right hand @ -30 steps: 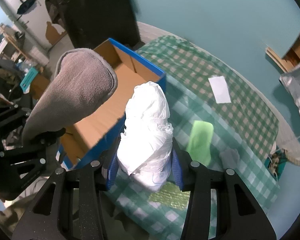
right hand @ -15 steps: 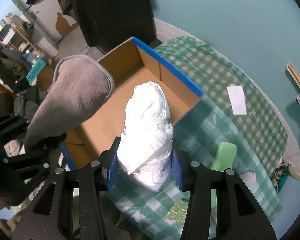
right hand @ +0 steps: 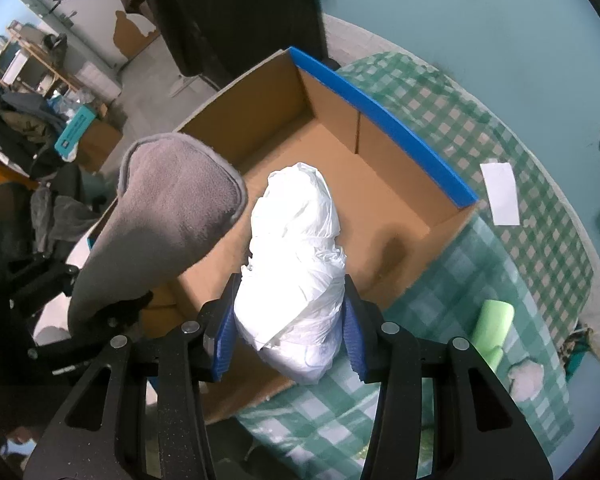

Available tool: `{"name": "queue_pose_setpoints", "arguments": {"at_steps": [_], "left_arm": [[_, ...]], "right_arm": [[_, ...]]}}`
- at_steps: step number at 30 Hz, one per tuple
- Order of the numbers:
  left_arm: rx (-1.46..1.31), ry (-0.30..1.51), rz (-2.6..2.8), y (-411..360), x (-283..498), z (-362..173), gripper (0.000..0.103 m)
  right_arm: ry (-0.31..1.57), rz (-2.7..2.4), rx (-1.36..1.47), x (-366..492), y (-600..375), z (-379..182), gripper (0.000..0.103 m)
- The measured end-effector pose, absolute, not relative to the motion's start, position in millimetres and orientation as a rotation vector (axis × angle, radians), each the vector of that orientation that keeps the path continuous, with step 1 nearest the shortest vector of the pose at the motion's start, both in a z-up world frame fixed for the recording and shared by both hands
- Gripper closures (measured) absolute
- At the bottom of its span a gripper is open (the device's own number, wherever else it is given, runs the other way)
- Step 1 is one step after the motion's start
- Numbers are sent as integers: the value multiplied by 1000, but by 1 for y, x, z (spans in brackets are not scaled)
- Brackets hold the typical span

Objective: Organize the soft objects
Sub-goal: 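Carry both held items over the cardboard box and open both tools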

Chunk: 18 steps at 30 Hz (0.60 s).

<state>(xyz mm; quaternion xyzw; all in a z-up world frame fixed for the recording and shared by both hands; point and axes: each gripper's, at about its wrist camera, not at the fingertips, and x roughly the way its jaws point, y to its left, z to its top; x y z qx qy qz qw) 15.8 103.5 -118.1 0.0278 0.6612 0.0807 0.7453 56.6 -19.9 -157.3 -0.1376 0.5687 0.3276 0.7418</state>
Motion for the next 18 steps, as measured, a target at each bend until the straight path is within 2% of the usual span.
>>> {"name": "queue_pose_setpoints", "arguments": {"at_steps": [2, 4, 6, 12, 18], "left_arm": [[52, 1447, 170, 105, 17, -118, 61], [48, 1445, 173, 105, 16, -118, 59], [53, 1449, 183, 103, 16, -117, 47], [81, 1425, 190, 96, 14, -107, 30], [71, 1413, 185, 97, 14, -99, 30]], "right_arm": [[1249, 731, -297, 57, -17, -159, 56], [1240, 735, -303, 57, -14, -159, 53], [1232, 718, -310, 56, -13, -159, 39], [1216, 707, -290, 57, -18, -155, 28], [1203, 701, -250, 62, -29, -146, 27]]}}
